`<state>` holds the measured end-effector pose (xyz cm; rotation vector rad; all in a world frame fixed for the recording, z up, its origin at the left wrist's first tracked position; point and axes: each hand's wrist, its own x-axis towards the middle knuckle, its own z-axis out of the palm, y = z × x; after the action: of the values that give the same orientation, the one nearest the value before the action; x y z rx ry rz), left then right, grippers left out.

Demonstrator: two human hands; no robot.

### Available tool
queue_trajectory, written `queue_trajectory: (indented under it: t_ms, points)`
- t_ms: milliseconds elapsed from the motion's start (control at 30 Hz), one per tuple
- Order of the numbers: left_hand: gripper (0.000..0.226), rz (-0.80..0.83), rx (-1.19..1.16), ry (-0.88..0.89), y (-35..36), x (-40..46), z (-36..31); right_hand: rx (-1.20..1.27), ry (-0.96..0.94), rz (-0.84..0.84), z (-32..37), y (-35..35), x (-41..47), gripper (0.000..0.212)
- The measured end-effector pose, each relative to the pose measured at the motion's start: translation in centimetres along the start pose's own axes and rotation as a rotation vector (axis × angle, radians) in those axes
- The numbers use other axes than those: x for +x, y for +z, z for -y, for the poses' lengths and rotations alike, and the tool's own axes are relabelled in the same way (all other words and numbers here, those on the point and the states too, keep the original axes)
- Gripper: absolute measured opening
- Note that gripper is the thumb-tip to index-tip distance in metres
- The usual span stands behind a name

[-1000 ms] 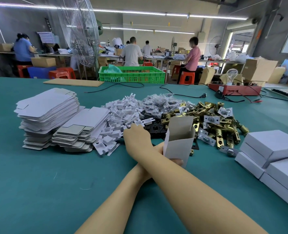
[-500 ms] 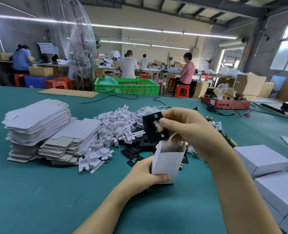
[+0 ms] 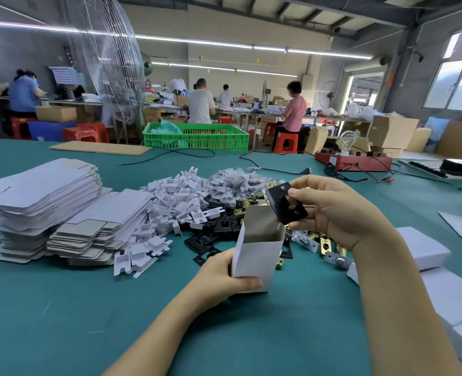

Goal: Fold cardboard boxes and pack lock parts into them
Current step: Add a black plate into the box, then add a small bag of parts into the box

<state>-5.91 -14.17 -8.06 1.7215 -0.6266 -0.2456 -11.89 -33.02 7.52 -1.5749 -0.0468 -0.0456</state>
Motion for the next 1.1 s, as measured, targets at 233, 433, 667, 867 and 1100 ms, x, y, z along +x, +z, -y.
queue_trajectory:
  t_ms: [233, 433, 667, 867, 1100]
  points:
    - [0.04, -0.048, -0.04, 0.038, 0.0, 0.0, -0.3, -0.513, -0.21, 0.049, 0.4, 1.0, 0.0, 0.004]
    - [0.04, -0.061, -0.036, 0.026, -0.1, 0.1, 0.0, -0.777, -0.271, 0.132, 0.5, 2.0, 0.0, 0.005]
    - [0.036, -0.048, -0.053, 0.019, -0.1, 0.0, -0.2, -0.964, -0.26, 0.184, -0.3, 3.4, 0.6, 0.013]
    - [0.039, -0.046, -0.062, 0.01, 0.0, 0.1, -0.1, -1.023, -0.252, 0.196, -0.5, 3.8, 0.7, 0.008]
    - [0.043, -0.059, -0.053, 0.001, -0.1, 0.1, 0.1, -1.088, -0.299, 0.171, -0.5, 4.4, 0.6, 0.01]
